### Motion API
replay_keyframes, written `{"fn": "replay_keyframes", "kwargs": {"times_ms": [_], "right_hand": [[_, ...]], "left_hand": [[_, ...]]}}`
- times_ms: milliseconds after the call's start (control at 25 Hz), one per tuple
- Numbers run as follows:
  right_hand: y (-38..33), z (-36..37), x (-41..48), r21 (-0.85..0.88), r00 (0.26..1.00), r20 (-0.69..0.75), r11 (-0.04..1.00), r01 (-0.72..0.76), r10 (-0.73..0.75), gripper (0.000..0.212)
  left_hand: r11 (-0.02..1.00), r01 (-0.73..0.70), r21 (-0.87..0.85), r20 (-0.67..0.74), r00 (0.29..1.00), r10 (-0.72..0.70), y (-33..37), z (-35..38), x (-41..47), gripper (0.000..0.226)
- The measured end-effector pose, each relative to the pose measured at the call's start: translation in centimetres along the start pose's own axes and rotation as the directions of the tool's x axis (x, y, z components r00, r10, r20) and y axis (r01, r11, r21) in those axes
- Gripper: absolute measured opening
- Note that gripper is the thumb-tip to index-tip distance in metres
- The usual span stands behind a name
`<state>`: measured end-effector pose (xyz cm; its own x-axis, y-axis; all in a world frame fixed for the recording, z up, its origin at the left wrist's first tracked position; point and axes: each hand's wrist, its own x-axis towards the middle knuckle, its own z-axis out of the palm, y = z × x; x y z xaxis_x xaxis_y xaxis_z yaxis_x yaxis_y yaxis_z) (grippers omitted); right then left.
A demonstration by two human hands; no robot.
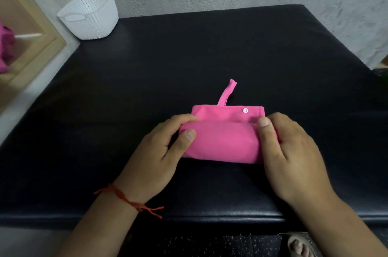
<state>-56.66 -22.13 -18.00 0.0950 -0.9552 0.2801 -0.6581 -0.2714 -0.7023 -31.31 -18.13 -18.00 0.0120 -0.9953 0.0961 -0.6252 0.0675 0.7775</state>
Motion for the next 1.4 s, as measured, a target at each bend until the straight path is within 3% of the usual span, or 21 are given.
{"fn": "replay_keyframes", "kwargs": {"times_ms": [240,440,640,880,960,1080,1240,1320,1400], "right_hand": [[0.2,0.1,-0.2,-0.036,0.999,-0.051,0.999,-0.018,0.016,0.045],[0.1,0.0,-0.8,-0.002,0.991,-0.089,0.995,0.099,-0.099,0.029],[-0.1,-0.3,-0.3,-0.067,0.991,-0.089,0.993,0.092,-0.098,0.030],[-0.5,-0.4,0.1,-0.094,0.995,-0.074,0.994,0.054,-0.062,0.040],[-0.6,-0.5,0.3,-0.108,0.998,-0.059,0.994,0.000,-0.006,0.042],[-0.7,-0.3,0.2,-0.095,0.996,-0.084,0.995,-0.032,0.024,0.044],[-0.5,0.3,-0.2,-0.095,0.972,-0.157,0.982,0.162,-0.175,0.026],[-0.4,0.2,-0.4,-0.103,0.966,-0.122,0.970,0.218,-0.230,0.024],[-0.7,-0.2,-0.5,-0.087,0.978,-0.073,0.978,0.187,-0.194,0.027]], "left_hand": [[0.998,-0.046,0.048,0.001,0.999,0.046,0.4,0.7,0.0,0.052],[0.999,0.005,0.046,-0.021,1.000,-0.004,0.9,1.0,0.4,0.062],[0.996,0.075,0.040,-0.052,0.996,-0.073,0.7,1.5,0.3,0.063],[0.982,-0.180,0.051,-0.039,0.983,0.182,0.5,1.1,-0.2,0.034],[0.977,-0.205,0.057,0.036,0.978,0.203,0.1,0.8,-0.5,0.047],[0.984,-0.159,0.084,0.075,0.985,0.152,-0.1,0.9,-0.5,0.061],[0.992,-0.086,0.089,0.026,0.996,0.084,0.6,1.3,-0.1,0.055],[0.993,-0.057,0.101,0.018,0.998,0.055,0.9,1.3,0.0,0.052],[0.992,-0.036,0.123,0.006,0.999,0.036,1.2,1.2,-0.1,0.050]]}}
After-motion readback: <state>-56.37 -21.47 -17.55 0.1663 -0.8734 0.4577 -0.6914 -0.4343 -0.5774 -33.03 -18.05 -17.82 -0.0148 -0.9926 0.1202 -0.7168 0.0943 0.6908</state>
